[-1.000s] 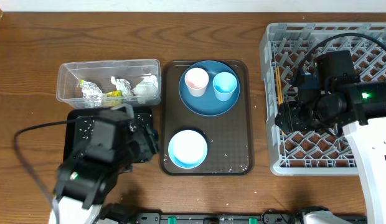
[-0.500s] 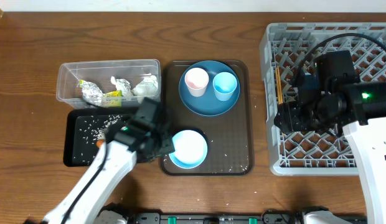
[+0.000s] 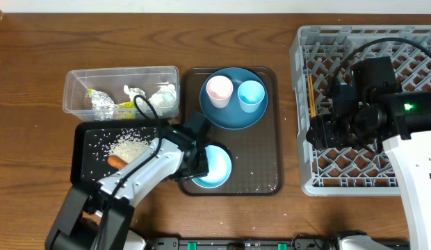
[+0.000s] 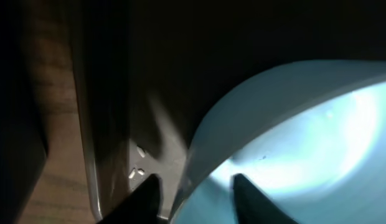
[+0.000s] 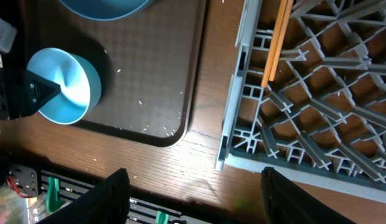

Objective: Sort waste into correct bins and load items into the dishwasher rack

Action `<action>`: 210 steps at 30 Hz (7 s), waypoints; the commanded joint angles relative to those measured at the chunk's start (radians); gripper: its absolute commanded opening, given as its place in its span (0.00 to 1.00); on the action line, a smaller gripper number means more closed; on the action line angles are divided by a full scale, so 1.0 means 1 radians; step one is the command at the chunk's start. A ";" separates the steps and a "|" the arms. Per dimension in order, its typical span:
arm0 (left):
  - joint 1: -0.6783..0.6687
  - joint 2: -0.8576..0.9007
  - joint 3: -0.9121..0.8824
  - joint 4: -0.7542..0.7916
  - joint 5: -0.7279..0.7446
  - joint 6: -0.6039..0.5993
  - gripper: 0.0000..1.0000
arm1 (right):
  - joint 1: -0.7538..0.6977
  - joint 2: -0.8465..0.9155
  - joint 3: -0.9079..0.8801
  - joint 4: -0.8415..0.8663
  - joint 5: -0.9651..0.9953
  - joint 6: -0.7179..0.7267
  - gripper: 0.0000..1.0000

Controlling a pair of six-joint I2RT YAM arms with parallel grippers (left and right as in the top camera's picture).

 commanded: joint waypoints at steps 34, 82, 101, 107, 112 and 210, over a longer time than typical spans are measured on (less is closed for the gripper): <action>-0.002 -0.369 0.083 -0.093 0.153 0.004 0.06 | 0.435 0.028 -0.016 0.176 -0.064 0.061 0.45; 0.000 -0.376 0.085 -0.025 0.153 0.011 0.56 | 0.548 0.292 -0.053 0.350 0.133 0.141 0.01; 0.000 -0.617 0.111 0.128 0.152 0.007 0.93 | 0.403 0.292 -0.053 0.711 1.151 0.192 0.01; 0.000 -0.607 0.110 0.124 0.153 0.007 0.96 | 0.277 0.293 -0.053 0.964 1.174 -0.171 0.01; 0.000 -0.595 0.110 0.124 0.152 0.007 0.97 | 0.137 0.293 -0.053 1.160 1.175 -0.537 0.01; 0.000 -0.590 0.110 0.124 0.152 0.007 0.98 | 0.041 0.026 -0.053 0.432 0.014 -0.037 0.99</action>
